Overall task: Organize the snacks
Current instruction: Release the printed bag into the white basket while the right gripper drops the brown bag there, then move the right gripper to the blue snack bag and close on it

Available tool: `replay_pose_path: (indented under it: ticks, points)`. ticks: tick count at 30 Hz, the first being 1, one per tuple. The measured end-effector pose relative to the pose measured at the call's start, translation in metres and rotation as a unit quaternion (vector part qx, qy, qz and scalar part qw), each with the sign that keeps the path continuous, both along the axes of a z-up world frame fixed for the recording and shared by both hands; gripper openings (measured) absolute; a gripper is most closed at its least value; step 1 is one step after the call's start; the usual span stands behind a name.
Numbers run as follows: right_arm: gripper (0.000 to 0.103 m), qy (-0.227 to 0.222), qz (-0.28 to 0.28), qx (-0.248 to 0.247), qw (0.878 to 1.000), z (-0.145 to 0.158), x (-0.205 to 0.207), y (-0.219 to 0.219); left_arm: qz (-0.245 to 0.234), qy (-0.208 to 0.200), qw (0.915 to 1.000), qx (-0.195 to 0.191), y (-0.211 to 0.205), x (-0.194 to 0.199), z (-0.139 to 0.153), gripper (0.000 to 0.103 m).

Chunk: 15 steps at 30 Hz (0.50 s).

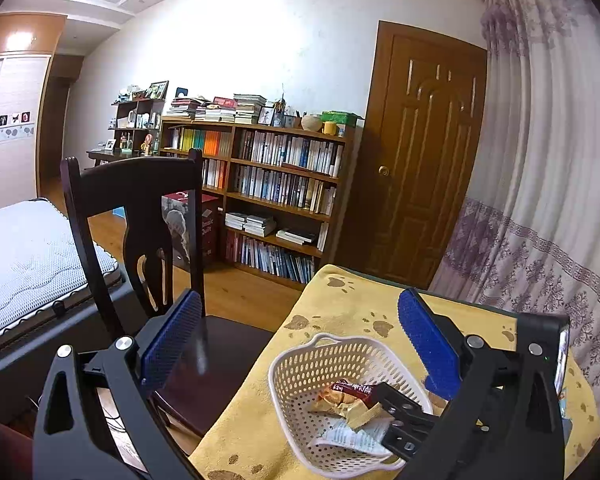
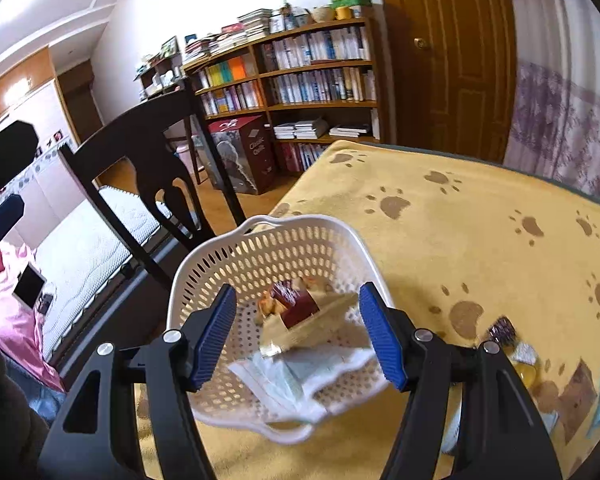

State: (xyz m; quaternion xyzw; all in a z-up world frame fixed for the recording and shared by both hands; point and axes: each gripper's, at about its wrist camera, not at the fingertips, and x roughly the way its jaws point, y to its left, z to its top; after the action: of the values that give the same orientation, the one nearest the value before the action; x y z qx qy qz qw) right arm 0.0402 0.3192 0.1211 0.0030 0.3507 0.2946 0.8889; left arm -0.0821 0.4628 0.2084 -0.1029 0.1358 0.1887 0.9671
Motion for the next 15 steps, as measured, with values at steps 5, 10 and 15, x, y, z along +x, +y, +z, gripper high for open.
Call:
replay_pose_path:
  ticks: [5,10,15]
  points:
    - [0.064,0.004,-0.027,0.008,1.0,-0.003,-0.003,-0.021,-0.007,-0.001,1.0,0.0,-0.004,-0.001,0.001,0.1]
    - [0.064,-0.006,-0.053,0.001,0.999,-0.005,-0.011,-0.045,-0.014,0.0,0.9999,0.001,-0.008,0.0,0.001,0.1]
    - [0.064,-0.006,-0.084,0.008,0.996,-0.007,-0.014,-0.081,-0.019,0.002,0.9998,-0.002,-0.012,0.002,0.001,0.1]
